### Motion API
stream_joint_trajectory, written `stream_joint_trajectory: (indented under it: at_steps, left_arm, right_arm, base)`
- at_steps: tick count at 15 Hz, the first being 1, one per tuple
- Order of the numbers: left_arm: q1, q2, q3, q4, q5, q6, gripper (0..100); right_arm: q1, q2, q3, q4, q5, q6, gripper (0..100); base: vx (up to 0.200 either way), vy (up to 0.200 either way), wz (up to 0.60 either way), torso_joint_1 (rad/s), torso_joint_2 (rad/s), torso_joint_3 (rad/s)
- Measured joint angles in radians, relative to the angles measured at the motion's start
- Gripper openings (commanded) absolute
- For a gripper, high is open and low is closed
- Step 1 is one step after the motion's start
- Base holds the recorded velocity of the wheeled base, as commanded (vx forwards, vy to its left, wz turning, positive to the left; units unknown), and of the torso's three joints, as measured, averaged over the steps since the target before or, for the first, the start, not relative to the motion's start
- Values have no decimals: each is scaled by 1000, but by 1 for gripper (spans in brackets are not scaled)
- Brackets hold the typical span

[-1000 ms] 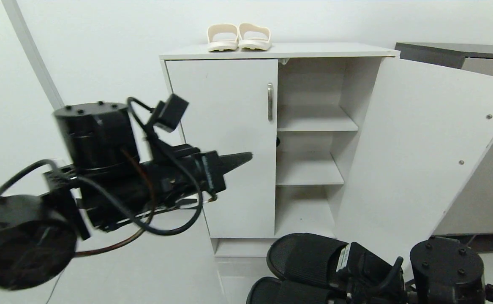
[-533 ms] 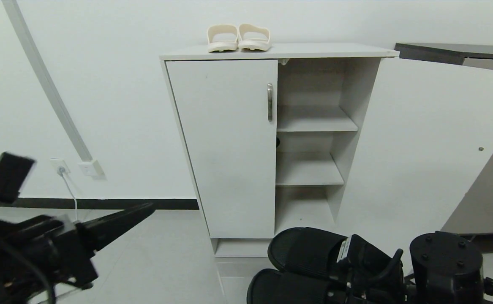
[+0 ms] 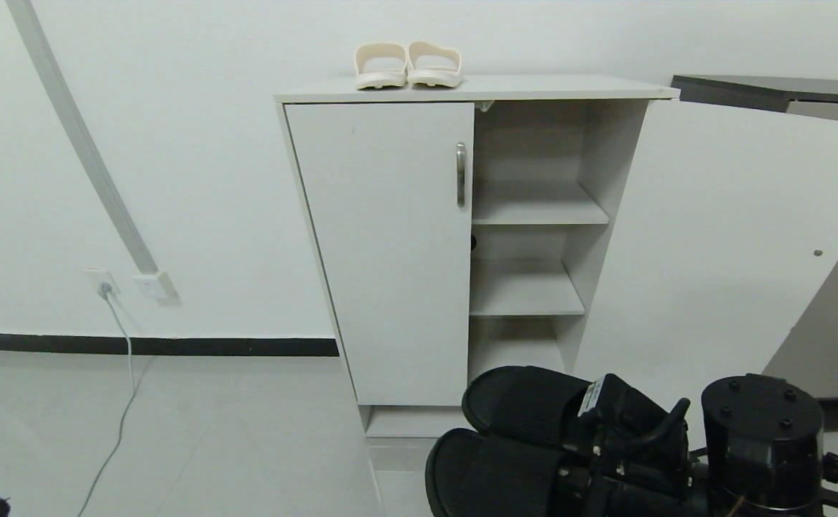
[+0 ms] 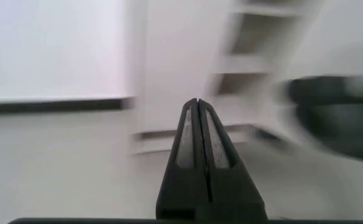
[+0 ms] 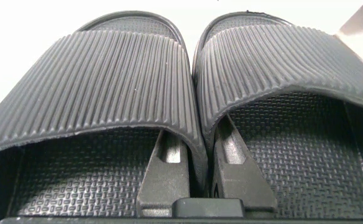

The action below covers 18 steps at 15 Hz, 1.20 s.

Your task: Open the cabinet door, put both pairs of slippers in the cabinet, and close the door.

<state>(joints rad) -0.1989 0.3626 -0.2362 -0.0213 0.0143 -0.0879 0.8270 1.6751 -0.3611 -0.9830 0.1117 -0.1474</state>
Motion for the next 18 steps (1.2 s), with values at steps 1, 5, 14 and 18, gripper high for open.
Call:
stream_joint_trajectory:
  at_steps: [1,5,14,18]
  left_arm:
    - [41,-68,34,16,9,32,0]
    - [180,-289,192,26,11,76,0]
    - [199,-364,231,21,71,111,0]
    - [199,-366,236,22,-51,130,0]
  right_arm:
    - [-4,0,1,4,0,0,0]
    - [-9,3,3,3,-1,5,0]
    - [-6,27,-17,2,-38,51,0]
    - [12,66,-128,5,-278,189,0]
  base:
    - [0,0,0,0,0,0]
    - [0,0,0,0,0,0]
    - [0,0,0,0,0,0]
    - [0,0,0,0,0,0]
